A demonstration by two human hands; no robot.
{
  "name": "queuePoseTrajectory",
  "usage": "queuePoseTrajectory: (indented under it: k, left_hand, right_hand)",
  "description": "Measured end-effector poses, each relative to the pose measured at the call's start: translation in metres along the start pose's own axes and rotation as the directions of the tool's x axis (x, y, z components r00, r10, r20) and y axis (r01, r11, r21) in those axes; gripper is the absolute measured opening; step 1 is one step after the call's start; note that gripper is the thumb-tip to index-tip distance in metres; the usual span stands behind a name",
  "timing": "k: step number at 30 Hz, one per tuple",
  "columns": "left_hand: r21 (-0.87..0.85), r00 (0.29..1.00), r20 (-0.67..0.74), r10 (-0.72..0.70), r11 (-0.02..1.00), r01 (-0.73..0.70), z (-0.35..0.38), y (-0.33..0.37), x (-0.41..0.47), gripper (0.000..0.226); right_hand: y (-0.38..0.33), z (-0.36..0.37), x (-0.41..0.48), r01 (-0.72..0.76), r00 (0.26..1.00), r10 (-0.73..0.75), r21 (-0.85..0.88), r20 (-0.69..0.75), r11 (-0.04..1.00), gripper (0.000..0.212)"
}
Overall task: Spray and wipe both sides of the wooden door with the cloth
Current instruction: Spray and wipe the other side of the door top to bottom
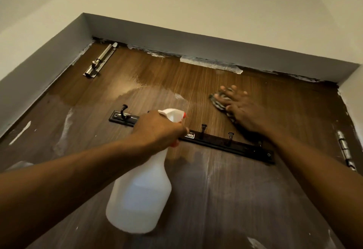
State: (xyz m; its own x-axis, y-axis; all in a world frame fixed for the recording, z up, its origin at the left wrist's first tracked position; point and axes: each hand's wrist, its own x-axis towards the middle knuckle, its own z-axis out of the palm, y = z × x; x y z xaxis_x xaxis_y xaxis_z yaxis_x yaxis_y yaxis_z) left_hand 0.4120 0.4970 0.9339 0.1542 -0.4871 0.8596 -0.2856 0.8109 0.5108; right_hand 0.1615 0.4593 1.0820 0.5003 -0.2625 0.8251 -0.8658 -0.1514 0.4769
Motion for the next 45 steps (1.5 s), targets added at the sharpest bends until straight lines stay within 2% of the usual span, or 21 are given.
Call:
queuePoseTrajectory:
  k: [3, 7, 9, 11, 13, 15, 20, 23, 25, 27, 31, 33, 35, 38, 41, 45]
  left_hand:
    - [-0.050, 1.000, 0.017, 0.017, 0.999, -0.016, -0.018, 0.000, 0.002, 0.026]
    - [-0.022, 0.999, -0.002, -0.043, 0.999, 0.042, -0.045, -0.014, 0.006, 0.039]
    - [0.010, 0.997, 0.005, -0.081, 0.997, 0.081, -0.058, -0.021, 0.006, 0.048]
    - [0.023, 0.995, 0.012, -0.102, 0.995, 0.102, -0.071, -0.024, 0.006, 0.060]
    - [0.049, 0.995, -0.024, -0.094, 0.994, 0.095, -0.082, -0.025, 0.008, 0.063]
    - [0.084, 0.994, -0.073, -0.085, 0.992, 0.091, -0.089, -0.023, 0.009, 0.061]
    - [0.066, 0.995, -0.040, -0.086, 0.994, 0.089, -0.104, -0.031, 0.007, 0.058]
    - [0.045, 0.996, -0.014, -0.086, 0.995, 0.087, -0.123, -0.036, 0.006, 0.056]
    - [0.041, 0.996, -0.005, -0.087, 0.995, 0.087, -0.141, -0.042, 0.006, 0.057]
    - [0.056, 0.995, -0.012, -0.094, 0.994, 0.095, -0.161, -0.049, 0.007, 0.062]
    - [0.113, 0.996, -0.049, -0.080, 0.990, 0.085, -0.188, -0.056, 0.015, 0.073]
    - [0.132, 0.996, -0.064, -0.066, 0.989, 0.074, -0.195, -0.060, 0.018, 0.074]
    - [0.126, 0.998, -0.048, -0.049, 0.990, 0.055, -0.196, -0.064, 0.019, 0.072]
    - [0.090, 0.998, -0.044, -0.050, 0.994, 0.054, -0.194, -0.072, 0.016, 0.069]
    - [0.057, 0.994, -0.068, -0.084, 0.994, 0.088, -0.200, -0.083, 0.010, 0.070]
    - [0.102, 0.988, -0.134, -0.079, 0.990, 0.093, -0.213, -0.092, 0.006, 0.069]
  right_hand:
    - [-0.003, -0.001, -0.003, 0.153, 0.981, -0.165, 0.118, 0.098, 0.981, 0.047]
    - [0.023, -0.004, -0.021, 0.242, 0.963, -0.250, 0.091, 0.104, 0.966, 0.048]
    - [0.027, -0.005, -0.021, 0.229, 0.970, -0.231, 0.031, 0.074, 0.973, 0.050]
    - [0.017, -0.005, -0.005, 0.131, 0.991, -0.130, -0.023, 0.040, 0.991, 0.053]
    - [-0.006, -0.002, 0.022, 0.013, 1.000, -0.012, -0.065, 0.015, 0.998, 0.056]
    - [-0.037, 0.003, 0.043, -0.021, 1.000, 0.022, -0.070, 0.007, 0.997, 0.059]
    - [-0.082, 0.010, 0.043, 0.218, 0.970, -0.222, 0.054, 0.102, 0.975, 0.057]
    - [-0.067, 0.007, 0.033, 0.249, 0.950, -0.271, 0.144, 0.154, 0.958, 0.047]
    - [-0.060, 0.006, 0.036, 0.237, 0.956, -0.255, 0.128, 0.148, 0.963, 0.047]
    - [-0.064, 0.007, 0.051, 0.186, 0.974, -0.189, 0.034, 0.128, 0.982, 0.048]
    - [-0.107, 0.013, 0.092, 0.043, 0.996, -0.036, -0.078, 0.087, 0.996, 0.047]
    - [-0.145, 0.017, 0.108, 0.104, 0.989, -0.095, -0.075, 0.111, 0.992, 0.041]
    - [-0.180, 0.024, 0.113, 0.242, 0.956, -0.231, -0.039, 0.179, 0.970, 0.041]
    - [-0.190, 0.025, 0.097, 0.402, 0.874, -0.404, 0.064, 0.272, 0.913, 0.061]
    - [-0.164, 0.015, 0.086, 0.437, 0.844, -0.444, 0.094, 0.300, 0.895, 0.053]
    - [-0.153, 0.011, 0.091, 0.438, 0.859, -0.403, -0.047, 0.315, 0.898, 0.057]
